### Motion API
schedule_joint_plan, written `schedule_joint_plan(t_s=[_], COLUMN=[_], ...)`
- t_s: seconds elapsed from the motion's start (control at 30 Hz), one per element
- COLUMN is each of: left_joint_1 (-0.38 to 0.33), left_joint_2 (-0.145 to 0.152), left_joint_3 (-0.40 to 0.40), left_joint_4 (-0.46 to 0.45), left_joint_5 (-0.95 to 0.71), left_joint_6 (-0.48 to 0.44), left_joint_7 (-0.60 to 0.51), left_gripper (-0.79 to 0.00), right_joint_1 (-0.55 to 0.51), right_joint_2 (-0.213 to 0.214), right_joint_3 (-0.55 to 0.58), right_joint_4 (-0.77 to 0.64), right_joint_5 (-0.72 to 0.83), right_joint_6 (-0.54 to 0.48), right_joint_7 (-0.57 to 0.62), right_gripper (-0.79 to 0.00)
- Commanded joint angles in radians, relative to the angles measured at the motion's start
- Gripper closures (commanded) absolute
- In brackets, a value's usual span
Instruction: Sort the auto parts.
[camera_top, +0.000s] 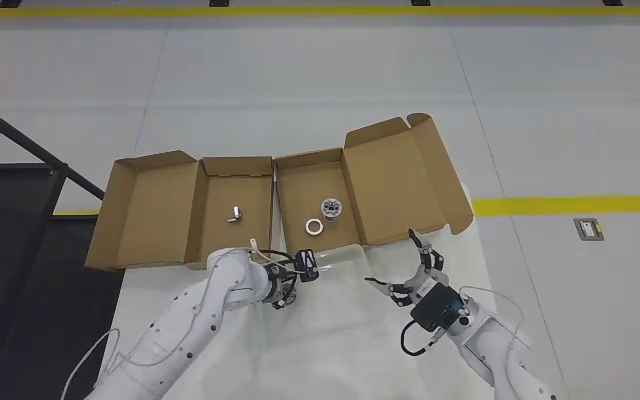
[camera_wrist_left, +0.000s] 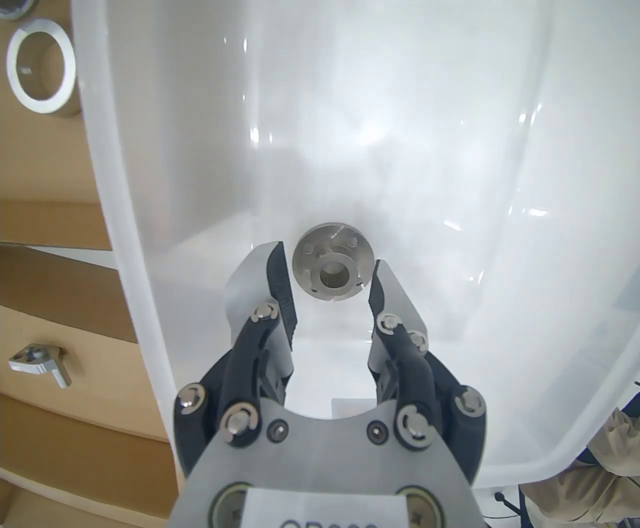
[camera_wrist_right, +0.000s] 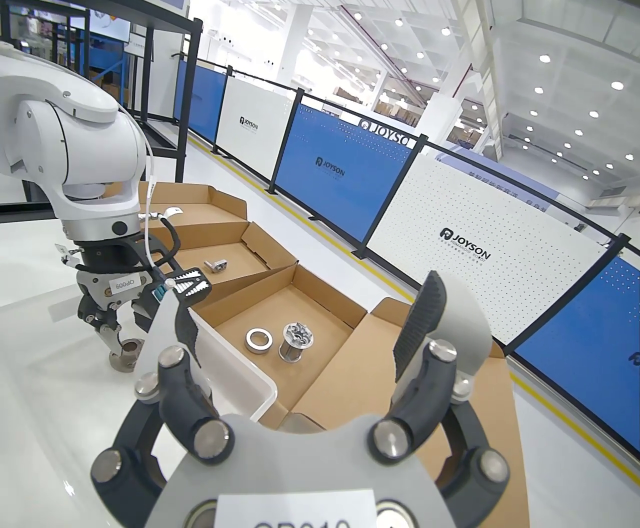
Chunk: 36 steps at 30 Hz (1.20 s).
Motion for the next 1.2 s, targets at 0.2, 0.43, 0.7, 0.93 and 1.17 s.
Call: schedule_joint_plan(t_s=[0.2, 0.43, 0.7, 0.93, 1.17], left_joint_1=[-0.019, -0.026, -0.026, -0.022, 0.015], left_joint_2=[-0.024, -0.036, -0.046, -0.049, -0.017], left_joint_3=[0.036, 0.040, 0.036, 0.022, -0.079], left_joint_4=[0.055, 0.081, 0.100, 0.089, -0.032], left_joint_5=[0.049, 0.063, 0.069, 0.062, -0.027], left_joint_6=[0.024, 0.025, 0.015, -0.018, -0.115], left_joint_7=[0.029, 0.036, 0.040, 0.030, 0.010], left_gripper=[-0.329, -0.305, -0.182, 0.000, 0.000], right_joint_1=[-0.003, -0.004, -0.006, -0.007, -0.003], right_joint_2=[0.002, 0.004, 0.005, 0.006, 0.006], right_joint_3=[0.003, 0.004, 0.005, 0.006, 0.002], right_joint_4=[-0.002, -0.008, -0.015, -0.017, -0.016], right_joint_5=[0.001, 0.000, 0.000, 0.003, 0.006], right_joint_6=[-0.001, -0.003, -0.001, -0.003, -0.003], right_joint_7=[-0.002, 0.003, 0.006, 0.007, 0.009], right_gripper=[-0.785, -0.785, -0.785, -0.785, -0.785])
